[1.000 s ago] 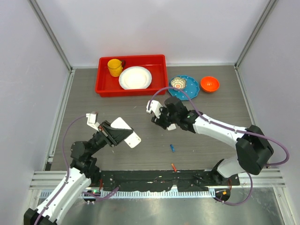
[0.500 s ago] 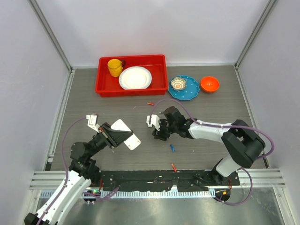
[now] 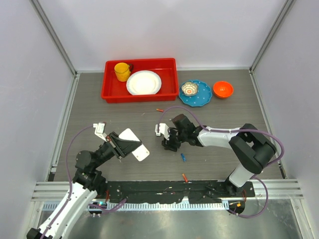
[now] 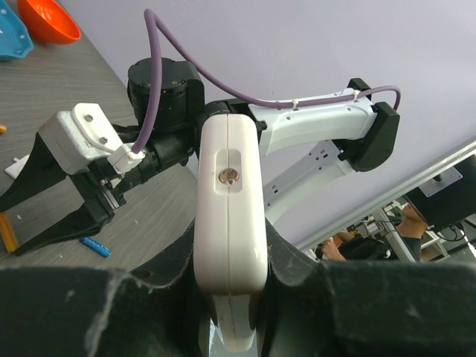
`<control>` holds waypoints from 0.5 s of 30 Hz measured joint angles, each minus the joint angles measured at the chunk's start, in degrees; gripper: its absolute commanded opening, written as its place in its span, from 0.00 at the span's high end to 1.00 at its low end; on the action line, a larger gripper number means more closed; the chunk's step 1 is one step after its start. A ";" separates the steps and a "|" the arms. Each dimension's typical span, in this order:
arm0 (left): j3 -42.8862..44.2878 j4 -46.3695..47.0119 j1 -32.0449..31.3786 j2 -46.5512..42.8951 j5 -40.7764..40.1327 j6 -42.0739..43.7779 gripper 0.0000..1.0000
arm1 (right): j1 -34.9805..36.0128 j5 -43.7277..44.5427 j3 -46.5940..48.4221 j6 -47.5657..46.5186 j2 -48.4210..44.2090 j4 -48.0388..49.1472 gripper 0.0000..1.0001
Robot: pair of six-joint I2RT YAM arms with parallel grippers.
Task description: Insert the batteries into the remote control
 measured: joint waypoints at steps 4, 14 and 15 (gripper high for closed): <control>0.00 -0.83 0.00 -0.04 0.04 0.20 1.00 | 0.00 0.55 0.00 1.31 0.02 0.09 0.15; 0.00 -1.22 0.00 0.87 0.63 0.48 1.00 | 0.00 4.26 -2.10 7.93 -3.56 6.19 0.13; 0.00 -1.42 0.00 0.59 0.50 0.68 1.00 | 0.00 5.33 -3.08 9.79 -5.81 8.48 0.12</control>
